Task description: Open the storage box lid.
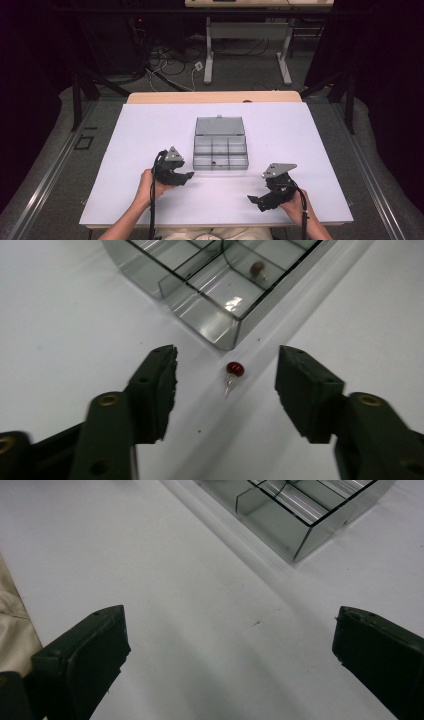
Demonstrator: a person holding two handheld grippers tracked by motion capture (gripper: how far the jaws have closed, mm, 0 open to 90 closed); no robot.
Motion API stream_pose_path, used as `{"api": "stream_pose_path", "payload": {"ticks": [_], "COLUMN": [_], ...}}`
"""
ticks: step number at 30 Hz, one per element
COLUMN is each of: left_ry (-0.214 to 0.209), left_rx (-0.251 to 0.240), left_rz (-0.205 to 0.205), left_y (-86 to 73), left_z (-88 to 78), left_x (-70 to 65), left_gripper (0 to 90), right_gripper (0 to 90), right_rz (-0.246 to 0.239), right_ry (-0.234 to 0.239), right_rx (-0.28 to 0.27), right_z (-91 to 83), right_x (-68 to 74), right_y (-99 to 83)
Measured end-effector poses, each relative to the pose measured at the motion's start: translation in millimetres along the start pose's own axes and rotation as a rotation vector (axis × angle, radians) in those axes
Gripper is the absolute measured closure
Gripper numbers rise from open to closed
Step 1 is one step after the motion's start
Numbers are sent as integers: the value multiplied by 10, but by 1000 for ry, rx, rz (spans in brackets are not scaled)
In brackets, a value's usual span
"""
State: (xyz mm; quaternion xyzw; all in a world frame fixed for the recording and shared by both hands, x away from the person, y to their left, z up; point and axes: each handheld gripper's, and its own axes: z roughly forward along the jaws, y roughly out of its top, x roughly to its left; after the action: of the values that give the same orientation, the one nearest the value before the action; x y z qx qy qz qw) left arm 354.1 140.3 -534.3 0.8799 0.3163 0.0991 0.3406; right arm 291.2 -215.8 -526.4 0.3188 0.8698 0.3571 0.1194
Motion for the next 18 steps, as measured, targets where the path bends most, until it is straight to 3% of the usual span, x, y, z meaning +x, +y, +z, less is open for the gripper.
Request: {"api": "stream_pose_path", "payload": {"ticks": [4,9,18], "left_ry": [-21,-31,-44], "left_rx": [4,13,10], "left_rz": [18,9,-10], "left_y": [-5,-21,-57], "left_z": [98,147,212], "left_x": [14,35,50], "left_gripper": [552,635,656], "right_gripper": [9,9,8], "right_rz": [5,6,5], "right_ry": [0,3,10], "right_rx": [5,8,11], "right_z": [14,17,27], "right_x": [1,-2,-2], "right_y": [-5,-5,-7]}}
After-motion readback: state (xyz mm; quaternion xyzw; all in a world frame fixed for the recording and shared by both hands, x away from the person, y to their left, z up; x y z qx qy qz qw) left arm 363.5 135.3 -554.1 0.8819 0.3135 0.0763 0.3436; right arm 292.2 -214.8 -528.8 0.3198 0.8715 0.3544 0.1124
